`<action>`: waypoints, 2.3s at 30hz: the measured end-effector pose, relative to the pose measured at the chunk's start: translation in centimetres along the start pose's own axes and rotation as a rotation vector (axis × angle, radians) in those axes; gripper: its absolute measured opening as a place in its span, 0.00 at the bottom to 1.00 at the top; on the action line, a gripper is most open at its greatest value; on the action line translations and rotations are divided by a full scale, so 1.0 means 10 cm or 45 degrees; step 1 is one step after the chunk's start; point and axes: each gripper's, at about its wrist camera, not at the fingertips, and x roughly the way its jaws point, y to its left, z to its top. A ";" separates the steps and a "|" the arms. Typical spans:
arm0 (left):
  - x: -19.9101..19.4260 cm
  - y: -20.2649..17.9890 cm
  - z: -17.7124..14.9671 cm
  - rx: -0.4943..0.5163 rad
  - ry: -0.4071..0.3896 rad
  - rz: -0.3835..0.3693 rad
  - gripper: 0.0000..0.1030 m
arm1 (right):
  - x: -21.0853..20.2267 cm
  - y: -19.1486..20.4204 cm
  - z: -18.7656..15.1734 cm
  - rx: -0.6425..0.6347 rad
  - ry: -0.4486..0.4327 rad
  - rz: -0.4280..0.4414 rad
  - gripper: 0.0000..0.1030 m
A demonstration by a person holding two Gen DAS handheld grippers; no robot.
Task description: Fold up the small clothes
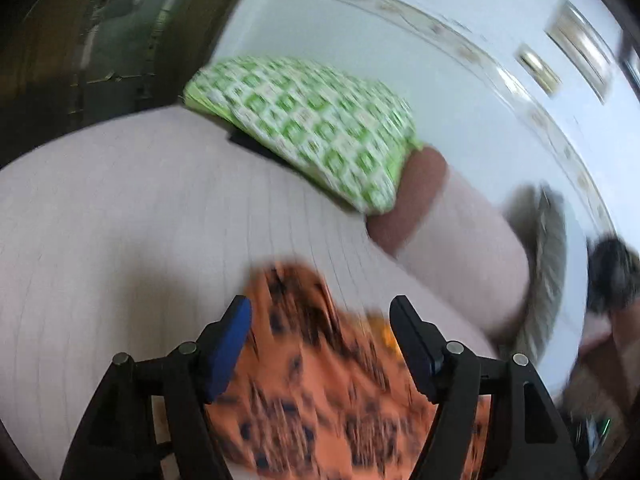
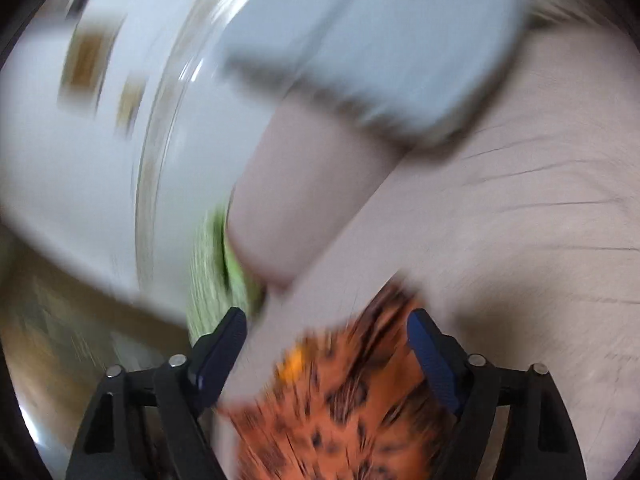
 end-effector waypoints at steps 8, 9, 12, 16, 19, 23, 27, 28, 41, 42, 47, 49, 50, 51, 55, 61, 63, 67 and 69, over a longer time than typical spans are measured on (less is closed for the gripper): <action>0.58 -0.07 -0.68 0.179 0.339 0.269 0.70 | 1.19 1.02 -1.49 -0.581 0.541 -0.164 0.34; 0.63 -0.07 -0.67 0.204 0.331 0.296 0.70 | 1.34 1.08 -1.57 -0.604 0.572 -0.173 0.34; 0.77 -0.08 -0.59 0.256 0.326 0.324 0.70 | 1.75 1.19 -1.58 -0.630 0.628 -0.212 0.34; 0.87 -0.01 -0.49 0.271 0.331 0.320 0.70 | 2.40 1.27 -1.35 -0.709 0.608 -0.358 0.30; 0.92 -0.01 -0.43 0.269 0.339 0.303 0.70 | 2.70 1.30 -0.89 -0.626 0.476 -0.389 0.29; 0.99 0.03 -0.33 0.223 0.340 0.275 0.70 | 2.46 1.30 -0.43 -0.460 0.285 -0.345 0.30; 0.98 0.01 -0.34 0.230 0.335 0.295 0.70 | 1.97 1.26 -0.53 -0.583 0.304 -0.367 0.30; 0.97 0.00 -0.34 0.238 0.335 0.309 0.70 | 1.85 1.22 -0.57 -0.598 0.319 -0.383 0.30; 0.86 -0.04 -0.43 0.362 0.318 0.410 0.70 | 1.40 0.89 -0.84 -0.634 0.416 -0.562 0.33; 0.85 -0.02 -0.40 0.355 0.305 0.419 0.70 | 1.47 1.02 -0.88 -0.672 0.417 -0.535 0.33; 0.78 0.07 -0.27 0.377 0.226 0.486 0.70 | 2.11 1.60 -1.27 -0.789 0.531 -0.349 0.33; 0.75 0.12 -0.22 0.389 0.186 0.524 0.70 | 2.40 1.73 -1.44 -0.825 0.574 -0.321 0.33; 0.73 0.14 -0.20 0.391 0.173 0.537 0.70 | 2.54 1.75 -1.54 -0.828 0.604 -0.318 0.33; 0.71 0.16 -0.17 0.393 0.154 0.553 0.70 | 2.70 1.73 -1.61 -0.816 0.653 -0.326 0.33; 0.62 0.19 -0.11 0.410 0.076 0.587 0.70 | 2.89 1.74 -1.65 -0.819 0.594 -0.347 0.34; 0.51 0.16 -0.05 0.381 0.022 0.562 0.70 | 2.37 1.67 -1.52 -0.760 0.525 -0.312 0.34; 0.48 0.13 -0.05 0.377 0.016 0.549 0.70 | 2.12 1.62 -1.46 -0.753 0.501 -0.304 0.34; 0.42 0.06 -0.07 0.369 0.001 0.531 0.70 | 1.52 1.45 -1.34 -0.759 0.454 -0.355 0.34; 0.40 0.02 -0.08 0.367 -0.008 0.523 0.70 | 1.22 1.32 -1.31 -0.761 0.437 -0.399 0.34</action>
